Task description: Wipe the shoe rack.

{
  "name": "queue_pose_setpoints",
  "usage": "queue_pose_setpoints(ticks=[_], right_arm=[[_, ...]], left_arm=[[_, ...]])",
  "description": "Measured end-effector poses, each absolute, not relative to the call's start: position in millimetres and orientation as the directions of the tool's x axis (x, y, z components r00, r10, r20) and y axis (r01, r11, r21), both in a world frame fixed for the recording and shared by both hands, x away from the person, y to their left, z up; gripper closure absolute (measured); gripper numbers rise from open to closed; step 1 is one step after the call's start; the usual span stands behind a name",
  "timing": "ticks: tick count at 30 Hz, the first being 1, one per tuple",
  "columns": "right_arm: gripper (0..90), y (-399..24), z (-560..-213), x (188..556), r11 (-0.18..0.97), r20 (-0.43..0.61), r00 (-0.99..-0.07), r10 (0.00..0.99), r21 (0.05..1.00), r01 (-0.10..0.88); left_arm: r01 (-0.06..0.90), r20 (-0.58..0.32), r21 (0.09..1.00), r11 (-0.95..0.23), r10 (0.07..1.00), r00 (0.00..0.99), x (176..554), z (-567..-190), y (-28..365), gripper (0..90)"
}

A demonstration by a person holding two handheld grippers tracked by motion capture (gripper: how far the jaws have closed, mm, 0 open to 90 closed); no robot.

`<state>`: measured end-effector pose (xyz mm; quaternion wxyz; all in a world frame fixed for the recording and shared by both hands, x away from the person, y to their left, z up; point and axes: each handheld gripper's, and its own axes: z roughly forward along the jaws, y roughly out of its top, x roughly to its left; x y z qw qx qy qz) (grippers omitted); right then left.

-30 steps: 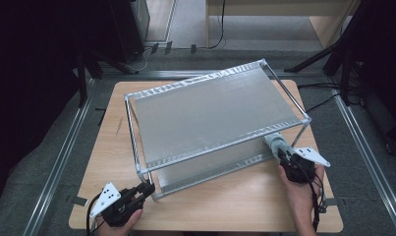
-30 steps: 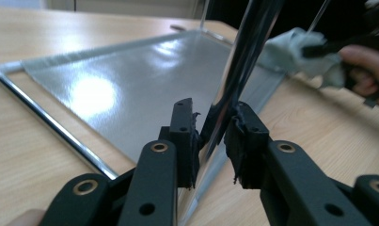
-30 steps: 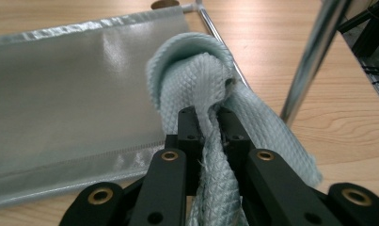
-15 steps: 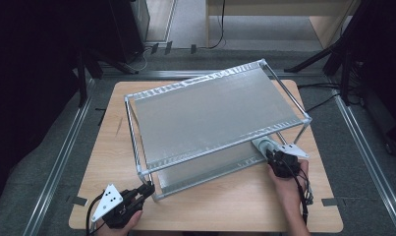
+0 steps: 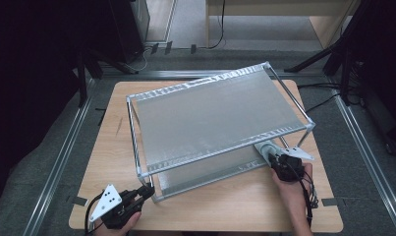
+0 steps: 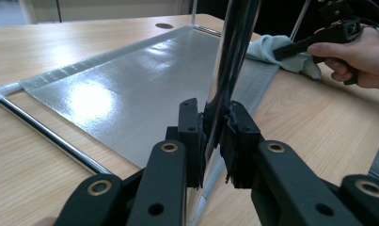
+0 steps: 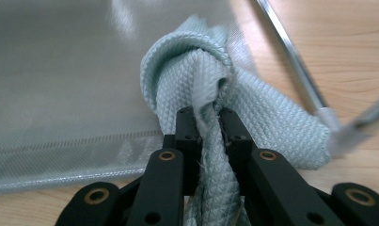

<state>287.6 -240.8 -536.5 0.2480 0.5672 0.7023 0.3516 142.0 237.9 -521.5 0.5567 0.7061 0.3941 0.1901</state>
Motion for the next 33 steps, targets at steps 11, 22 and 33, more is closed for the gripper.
queue_pose_setpoints(ticks=[11,22,33], right_arm=[[73.5,-241,-544,293,0.108,0.035,-0.217,0.975,0.783,0.613],[77.2,-205,-545,285,0.193,0.018,-0.325,0.946,0.774,0.603],[78.1,-149,-547,258,0.285,0.003,-0.464,0.886,0.785,0.55]], left_arm=[[0.338,-0.157,0.938,-0.077,0.775,0.612,141,-521,236,79.1],[0.332,-0.151,0.939,-0.087,0.764,0.627,140,-522,230,79.4],[0.326,-0.15,0.941,-0.093,0.747,0.648,138,-522,221,79.5]])
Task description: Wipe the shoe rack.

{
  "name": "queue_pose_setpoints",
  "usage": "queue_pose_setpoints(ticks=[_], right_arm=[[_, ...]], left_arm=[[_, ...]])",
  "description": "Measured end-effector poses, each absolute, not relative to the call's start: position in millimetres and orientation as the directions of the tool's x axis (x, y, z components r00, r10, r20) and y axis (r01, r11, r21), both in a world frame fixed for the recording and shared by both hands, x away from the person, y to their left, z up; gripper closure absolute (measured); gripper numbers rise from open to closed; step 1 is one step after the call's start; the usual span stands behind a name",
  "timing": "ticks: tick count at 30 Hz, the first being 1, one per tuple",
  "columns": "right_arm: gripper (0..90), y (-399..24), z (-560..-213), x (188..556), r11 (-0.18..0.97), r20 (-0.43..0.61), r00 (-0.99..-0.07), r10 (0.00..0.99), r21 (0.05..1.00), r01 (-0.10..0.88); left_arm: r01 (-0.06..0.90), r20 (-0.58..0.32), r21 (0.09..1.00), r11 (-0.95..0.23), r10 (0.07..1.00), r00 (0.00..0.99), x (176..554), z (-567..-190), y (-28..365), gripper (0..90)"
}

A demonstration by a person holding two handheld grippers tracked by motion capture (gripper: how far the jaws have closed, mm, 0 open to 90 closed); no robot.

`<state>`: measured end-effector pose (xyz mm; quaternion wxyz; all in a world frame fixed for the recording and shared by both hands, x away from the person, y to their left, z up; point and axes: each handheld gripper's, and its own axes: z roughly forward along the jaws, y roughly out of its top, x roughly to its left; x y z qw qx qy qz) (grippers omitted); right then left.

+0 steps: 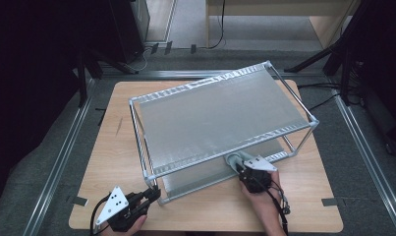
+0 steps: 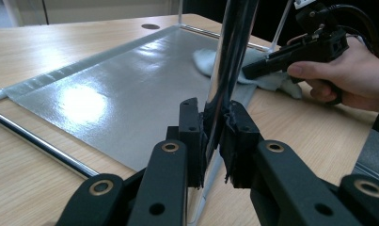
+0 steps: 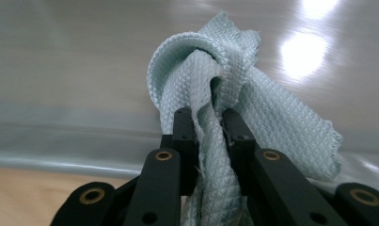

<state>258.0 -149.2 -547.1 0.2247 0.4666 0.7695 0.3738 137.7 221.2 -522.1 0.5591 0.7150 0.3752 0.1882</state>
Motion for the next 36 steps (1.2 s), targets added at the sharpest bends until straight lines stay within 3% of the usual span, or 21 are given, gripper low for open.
queue_pose_setpoints(ticks=[11,24,29,35,36], right_arm=[[79.6,-92,-548,232,0.347,0.03,-0.594,0.804,0.788,0.509],[79.1,-11,-552,191,0.501,-0.038,-0.775,0.631,0.783,0.37],[79.3,-30,-551,201,0.494,-0.064,-0.735,0.675,0.779,0.386],[79.3,-94,-548,230,0.401,-0.007,-0.623,0.783,0.77,0.496],[79.4,-117,-546,240,0.384,-0.027,-0.571,0.82,0.767,0.515]], left_arm=[[0.325,-0.149,0.941,-0.093,0.748,0.647,136,-522,215,79.5],[0.319,-0.15,0.942,-0.102,0.723,0.674,132,-522,198,79.6],[0.318,-0.148,0.942,-0.104,0.723,0.675,132,-522,199,79.7],[0.322,-0.148,0.941,-0.106,0.726,0.672,131,-522,201,79.7],[0.321,-0.148,0.941,-0.105,0.727,0.67,131,-522,202,79.7]])
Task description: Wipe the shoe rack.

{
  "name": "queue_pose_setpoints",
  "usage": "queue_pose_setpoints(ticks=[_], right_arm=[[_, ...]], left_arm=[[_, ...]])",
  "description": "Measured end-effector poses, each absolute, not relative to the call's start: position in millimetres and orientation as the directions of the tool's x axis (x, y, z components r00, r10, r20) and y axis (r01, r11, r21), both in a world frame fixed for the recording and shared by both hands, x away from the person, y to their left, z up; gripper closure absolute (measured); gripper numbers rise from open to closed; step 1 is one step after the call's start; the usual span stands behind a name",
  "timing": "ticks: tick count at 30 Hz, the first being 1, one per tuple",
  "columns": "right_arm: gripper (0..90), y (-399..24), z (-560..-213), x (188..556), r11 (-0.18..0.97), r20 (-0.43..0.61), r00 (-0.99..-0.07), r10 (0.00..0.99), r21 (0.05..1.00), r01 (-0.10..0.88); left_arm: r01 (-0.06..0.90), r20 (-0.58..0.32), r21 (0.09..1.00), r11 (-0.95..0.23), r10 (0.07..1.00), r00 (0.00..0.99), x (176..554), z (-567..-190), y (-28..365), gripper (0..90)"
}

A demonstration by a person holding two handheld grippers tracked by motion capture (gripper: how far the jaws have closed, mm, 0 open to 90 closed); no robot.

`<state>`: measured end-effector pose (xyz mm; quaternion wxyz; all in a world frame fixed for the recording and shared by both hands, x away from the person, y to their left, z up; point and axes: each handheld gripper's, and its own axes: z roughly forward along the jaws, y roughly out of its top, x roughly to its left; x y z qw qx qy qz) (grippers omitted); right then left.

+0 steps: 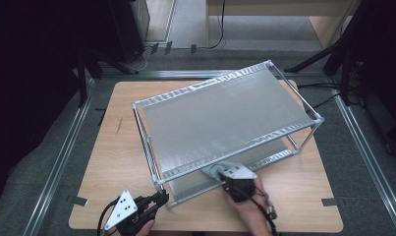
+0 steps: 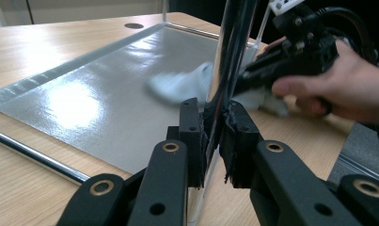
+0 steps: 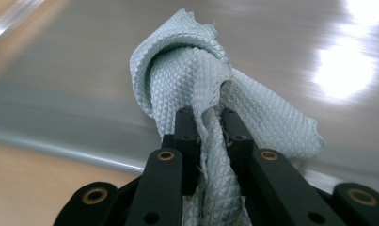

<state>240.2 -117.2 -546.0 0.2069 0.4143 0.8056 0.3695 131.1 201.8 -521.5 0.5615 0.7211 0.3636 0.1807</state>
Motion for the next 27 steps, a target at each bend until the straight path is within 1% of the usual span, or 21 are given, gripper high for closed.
queue_pose_setpoints(ticks=[1,2,6,9,10,12,15,17,19,20,21,26,27], right_arm=[[79.5,-126,-546,244,0.368,-0.028,-0.546,0.837,0.767,0.526],[79.5,-126,-546,244,0.368,-0.028,-0.546,0.837,0.767,0.526],[79.5,-175,-544,265,0.268,0.0,-0.42,0.908,0.769,0.58],[79.5,-199,-542,275,0.221,0.001,-0.35,0.937,0.773,0.595],[79.4,-218,-540,282,0.192,-0.004,-0.303,0.953,0.779,0.596],[79.4,-224,-540,285,0.18,-0.002,-0.286,0.958,0.781,0.598],[78.6,-252,-539,293,0.129,-0.006,-0.202,0.979,0.786,0.605],[78.2,-259,-541,293,0.116,-0.009,-0.175,0.985,0.782,0.613],[78.5,-261,-542,292,0.09,0.023,-0.174,0.985,0.786,0.612],[78.7,-258,-541,291,0.102,0.014,-0.181,0.983,0.784,0.613],[78.9,-252,-541,290,0.114,0.015,-0.201,0.98,0.782,0.612],[78.7,-216,-546,278,0.149,0.03,-0.275,0.961,0.783,0.604],[78.6,-202,-548,274,0.17,0.01,-0.285,0.958,0.784,0.597]], left_arm=[[0.322,-0.148,0.941,-0.103,0.73,0.667,131,-521,203,79.7],[0.322,-0.147,0.941,-0.103,0.732,0.665,131,-522,204,79.7],[0.326,-0.152,0.941,-0.092,0.746,0.649,133,-521,211,79.6],[0.327,-0.152,0.941,-0.089,0.751,0.643,135,-522,215,79.5],[0.328,-0.153,0.941,-0.086,0.755,0.638,136,-522,216,79.6],[0.329,-0.154,0.941,-0.083,0.76,0.631,136,-522,219,79.5],[0.331,-0.154,0.94,-0.079,0.768,0.621,137,-521,222,79.5],[0.332,-0.154,0.94,-0.079,0.769,0.62,137,-521,223,79.5],[0.341,-0.172,0.938,-0.062,0.77,0.615,138,-521,223,79.3],[0.355,-0.201,0.934,-0.042,0.76,0.618,138,-521,222,78.8],[0.356,-0.205,0.933,-0.041,0.755,0.623,139,-522,221,78.3],[0.343,-0.182,0.937,-0.065,0.747,0.639,136,-522,213,78.8],[0.342,-0.18,0.937,-0.066,0.749,0.638,136,-522,213,78.9]])
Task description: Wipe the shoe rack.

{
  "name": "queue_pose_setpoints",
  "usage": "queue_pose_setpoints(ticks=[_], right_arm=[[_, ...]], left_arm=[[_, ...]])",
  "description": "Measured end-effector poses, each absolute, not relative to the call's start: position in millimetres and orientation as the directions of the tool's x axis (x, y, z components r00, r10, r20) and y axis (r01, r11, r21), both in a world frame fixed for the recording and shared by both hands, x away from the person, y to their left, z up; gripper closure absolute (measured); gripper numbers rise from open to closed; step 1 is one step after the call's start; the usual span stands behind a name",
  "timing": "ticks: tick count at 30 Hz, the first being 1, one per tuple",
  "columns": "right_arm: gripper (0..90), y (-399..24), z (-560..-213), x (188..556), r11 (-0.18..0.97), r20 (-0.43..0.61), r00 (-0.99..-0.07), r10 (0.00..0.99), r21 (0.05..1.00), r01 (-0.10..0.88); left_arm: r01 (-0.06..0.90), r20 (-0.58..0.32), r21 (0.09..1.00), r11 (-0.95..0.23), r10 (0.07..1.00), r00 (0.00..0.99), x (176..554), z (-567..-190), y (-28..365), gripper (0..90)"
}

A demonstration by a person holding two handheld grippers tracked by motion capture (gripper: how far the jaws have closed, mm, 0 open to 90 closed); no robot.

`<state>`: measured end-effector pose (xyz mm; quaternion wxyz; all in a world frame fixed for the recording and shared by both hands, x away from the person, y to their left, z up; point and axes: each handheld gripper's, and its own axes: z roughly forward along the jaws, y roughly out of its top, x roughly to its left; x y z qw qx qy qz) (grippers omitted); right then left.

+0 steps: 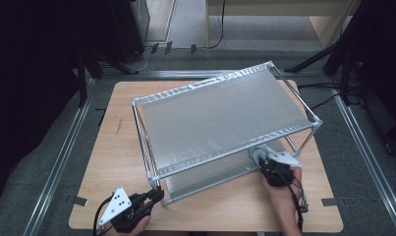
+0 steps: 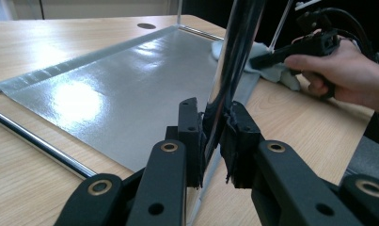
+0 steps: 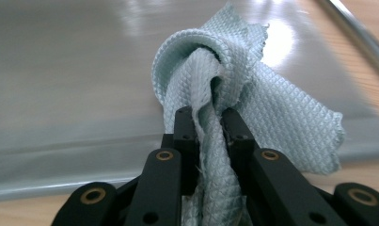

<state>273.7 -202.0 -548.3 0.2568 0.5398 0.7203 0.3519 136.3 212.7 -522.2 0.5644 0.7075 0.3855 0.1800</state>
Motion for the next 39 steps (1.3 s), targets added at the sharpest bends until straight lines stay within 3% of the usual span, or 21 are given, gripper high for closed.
queue_pose_setpoints(ticks=[7,13,16,19,24,39], right_arm=[[78.3,-127,-552,247,0.287,0.004,-0.461,0.888,0.779,0.558],[76.8,-67,-555,219,0.369,0.053,-0.64,0.767,0.779,0.507],[75.7,-43,-555,207,0.368,0.139,-0.703,0.697,0.772,0.517],[77.4,-33,-555,202,0.412,0.094,-0.737,0.669,0.778,0.474],[79.0,-53,-555,216,0.397,0.087,-0.707,0.702,0.777,0.489],[77.5,-166,-548,276,0.27,0.052,-0.463,0.885,0.753,0.6]], left_arm=[[0.338,-0.177,0.938,-0.072,0.739,0.65,135,-522,206,79.0],[0.326,-0.166,0.941,-0.088,0.719,0.675,133,-523,197,79.3],[0.327,-0.17,0.941,-0.087,0.714,0.679,133,-523,198,79.3],[0.325,-0.167,0.942,-0.089,0.713,0.681,133,-523,198,79.3],[0.322,-0.163,0.942,-0.091,0.716,0.679,133,-523,198,79.5],[0.317,-0.156,0.944,-0.095,0.717,0.679,133,-523,198,79.6]])
